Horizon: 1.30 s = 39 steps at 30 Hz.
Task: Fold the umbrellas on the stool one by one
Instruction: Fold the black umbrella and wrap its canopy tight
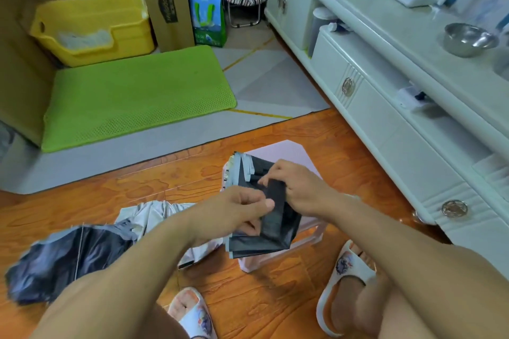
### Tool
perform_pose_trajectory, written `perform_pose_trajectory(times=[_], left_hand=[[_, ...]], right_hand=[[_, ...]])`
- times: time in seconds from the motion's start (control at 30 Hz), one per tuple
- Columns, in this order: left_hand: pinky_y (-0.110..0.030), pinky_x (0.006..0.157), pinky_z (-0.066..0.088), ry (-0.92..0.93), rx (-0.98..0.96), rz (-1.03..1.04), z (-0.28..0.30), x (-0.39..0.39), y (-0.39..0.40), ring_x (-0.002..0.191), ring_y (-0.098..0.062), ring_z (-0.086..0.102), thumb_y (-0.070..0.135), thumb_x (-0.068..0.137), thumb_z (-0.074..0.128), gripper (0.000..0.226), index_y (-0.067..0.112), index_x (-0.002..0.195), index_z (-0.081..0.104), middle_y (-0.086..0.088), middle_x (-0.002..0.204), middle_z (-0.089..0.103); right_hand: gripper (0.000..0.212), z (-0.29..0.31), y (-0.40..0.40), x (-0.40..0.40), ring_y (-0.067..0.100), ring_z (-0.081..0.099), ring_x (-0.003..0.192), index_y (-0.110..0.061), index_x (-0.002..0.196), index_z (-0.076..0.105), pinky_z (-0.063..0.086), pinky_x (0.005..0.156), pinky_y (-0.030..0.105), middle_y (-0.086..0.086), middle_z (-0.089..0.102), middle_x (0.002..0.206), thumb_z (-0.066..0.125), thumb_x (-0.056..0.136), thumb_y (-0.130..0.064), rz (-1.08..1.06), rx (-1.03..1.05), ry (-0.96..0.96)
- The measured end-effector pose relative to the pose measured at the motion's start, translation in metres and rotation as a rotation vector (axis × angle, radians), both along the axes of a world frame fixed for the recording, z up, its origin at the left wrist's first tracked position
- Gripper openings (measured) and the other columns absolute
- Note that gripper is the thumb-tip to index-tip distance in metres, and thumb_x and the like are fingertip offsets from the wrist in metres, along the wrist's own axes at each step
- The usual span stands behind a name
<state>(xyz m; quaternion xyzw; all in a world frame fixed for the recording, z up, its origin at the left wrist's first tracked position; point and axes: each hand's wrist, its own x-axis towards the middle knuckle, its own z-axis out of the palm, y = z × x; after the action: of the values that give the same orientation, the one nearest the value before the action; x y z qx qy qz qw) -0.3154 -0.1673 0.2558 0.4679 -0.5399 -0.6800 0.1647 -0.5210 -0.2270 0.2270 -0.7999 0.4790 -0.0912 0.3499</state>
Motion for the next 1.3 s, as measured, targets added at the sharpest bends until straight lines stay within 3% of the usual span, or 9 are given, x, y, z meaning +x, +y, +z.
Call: perform_pose_trajectory(times=[0.1, 0.2, 0.33, 0.53, 0.67, 0.83, 0.93, 1.1, 1.3], left_hand=[[-0.048, 0.085, 0.052, -0.391, -0.243, 0.304, -0.014, 0.001, -0.03, 0.086, -0.02, 0.062, 0.049, 0.101, 0.053, 0.039, 0.012, 0.105, 0.064, -0.011, 0.103, 0.069], [-0.041, 0.106, 0.04, -0.712, -0.366, 0.364, -0.049, -0.007, -0.064, 0.13, -0.03, 0.044, 0.059, 0.09, 0.062, 0.072, 0.027, 0.15, 0.038, -0.012, 0.142, 0.043], [-0.045, 0.119, 0.027, -0.63, -0.29, 0.345, -0.084, -0.011, -0.09, 0.146, -0.034, 0.028, 0.064, 0.085, 0.068, 0.097, 0.036, 0.161, 0.014, -0.01, 0.157, 0.03], [-0.049, 0.106, 0.043, -0.739, -0.843, 0.273, -0.095, -0.015, -0.072, 0.129, -0.028, 0.039, 0.021, 0.081, 0.082, 0.045, 0.021, 0.121, 0.062, -0.003, 0.137, 0.05], [-0.048, 0.086, 0.051, -0.7, -1.052, 0.144, -0.104, -0.001, -0.066, 0.109, -0.028, 0.05, 0.004, 0.078, 0.076, 0.02, 0.016, 0.083, 0.061, -0.001, 0.113, 0.06], [-0.042, 0.093, 0.051, -0.775, -1.061, 0.002, -0.098, 0.003, -0.066, 0.122, -0.027, 0.047, 0.007, 0.08, 0.074, 0.014, 0.017, 0.083, 0.065, -0.002, 0.127, 0.062], [-0.044, 0.093, 0.053, -0.814, -1.022, 0.0, -0.096, -0.002, -0.068, 0.123, -0.027, 0.047, 0.009, 0.078, 0.075, 0.014, 0.019, 0.082, 0.067, -0.002, 0.127, 0.063], [-0.047, 0.095, 0.048, -0.883, -0.94, -0.082, -0.095, -0.008, -0.069, 0.124, -0.029, 0.039, 0.014, 0.079, 0.072, 0.015, 0.026, 0.083, 0.063, -0.001, 0.128, 0.056], [-0.037, 0.084, 0.046, -0.691, -0.87, 0.003, -0.087, 0.003, -0.08, 0.105, -0.024, 0.05, 0.008, 0.078, 0.071, 0.027, 0.029, 0.08, 0.052, 0.005, 0.109, 0.057]], right_hand=[[0.047, 0.011, -0.01, 0.0, 0.016, 0.058, 0.111, -0.02, 0.115, 0.074, 0.046, 0.102, 0.034, -0.001, 0.066, 0.117, 0.043, 0.092, 0.006, -0.199, 0.049, -0.075], [0.04, 0.014, -0.022, -0.01, 0.018, 0.067, 0.105, -0.021, 0.105, 0.077, 0.058, 0.09, 0.034, -0.001, 0.073, 0.11, 0.043, 0.099, 0.001, -0.386, 0.254, -0.276], [0.029, 0.024, -0.053, -0.017, 0.026, 0.073, 0.09, -0.003, 0.098, 0.075, 0.058, 0.072, 0.028, 0.011, 0.078, 0.096, 0.048, 0.105, -0.012, -0.58, 0.398, -0.476], [0.029, 0.034, -0.097, -0.026, 0.028, 0.076, 0.081, -0.002, 0.095, 0.072, 0.062, 0.074, 0.036, 0.015, 0.076, 0.091, 0.044, 0.101, -0.006, -0.637, 0.581, -0.507], [0.031, 0.025, -0.115, -0.031, 0.023, 0.074, 0.069, -0.006, 0.088, 0.072, 0.061, 0.067, 0.034, 0.014, 0.074, 0.087, 0.046, 0.102, -0.012, -0.747, 0.64, -0.518], [0.058, 0.02, -0.147, -0.038, 0.029, 0.053, 0.133, -0.017, 0.155, 0.034, 0.039, 0.117, 0.038, 0.015, 0.045, 0.146, 0.043, 0.103, 0.007, -0.722, 0.601, -1.217], [0.067, -0.002, -0.138, -0.04, 0.031, 0.047, 0.138, -0.015, 0.158, 0.027, 0.041, 0.115, 0.045, 0.015, 0.028, 0.161, 0.045, 0.099, 0.011, -0.729, 0.468, -0.817], [0.016, -0.022, -0.101, -0.053, 0.019, 0.063, 0.092, -0.013, 0.109, 0.069, 0.054, 0.081, 0.033, 0.004, 0.068, 0.105, 0.067, 0.093, -0.015, -0.492, 0.368, 0.03], [0.072, -0.027, -0.052, -0.045, 0.007, 0.044, 0.126, -0.027, 0.144, 0.047, 0.042, 0.107, 0.029, -0.01, 0.045, 0.138, 0.08, 0.081, -0.041, 0.006, 0.179, 0.191]])
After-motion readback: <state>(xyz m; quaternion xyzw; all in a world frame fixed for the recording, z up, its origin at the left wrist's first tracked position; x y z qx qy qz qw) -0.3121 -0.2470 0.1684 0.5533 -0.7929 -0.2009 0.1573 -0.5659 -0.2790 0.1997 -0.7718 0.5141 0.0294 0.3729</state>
